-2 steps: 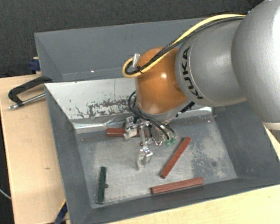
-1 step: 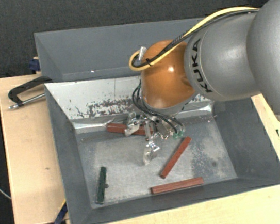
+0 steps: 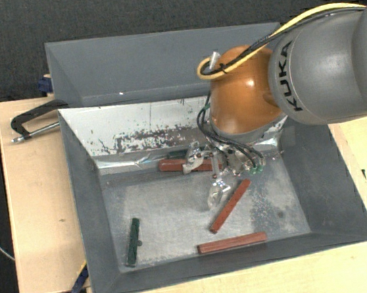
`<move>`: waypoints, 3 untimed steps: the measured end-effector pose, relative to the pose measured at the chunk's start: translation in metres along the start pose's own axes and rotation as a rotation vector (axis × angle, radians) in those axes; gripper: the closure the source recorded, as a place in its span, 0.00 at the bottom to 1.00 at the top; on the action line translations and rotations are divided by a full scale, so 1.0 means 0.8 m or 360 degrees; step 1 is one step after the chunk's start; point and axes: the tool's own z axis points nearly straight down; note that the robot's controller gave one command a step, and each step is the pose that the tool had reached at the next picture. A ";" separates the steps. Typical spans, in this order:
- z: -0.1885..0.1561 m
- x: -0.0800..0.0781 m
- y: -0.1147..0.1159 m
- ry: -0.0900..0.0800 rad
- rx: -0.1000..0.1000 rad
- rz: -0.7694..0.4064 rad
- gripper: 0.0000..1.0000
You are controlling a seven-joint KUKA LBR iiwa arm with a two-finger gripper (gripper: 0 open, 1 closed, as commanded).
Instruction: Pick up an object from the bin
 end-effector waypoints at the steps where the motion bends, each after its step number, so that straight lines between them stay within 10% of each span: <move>1: 0.011 0.014 -0.038 0.0025 -0.0002 0.0089 0.00; 2: 0.008 0.035 -0.063 -0.0028 0.0018 -0.0301 0.00; 3: 0.031 0.101 -0.039 -0.0036 0.0029 -0.0334 1.00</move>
Offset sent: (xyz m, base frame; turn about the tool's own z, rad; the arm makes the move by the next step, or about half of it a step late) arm -0.0272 -0.0884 -0.0069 -0.3482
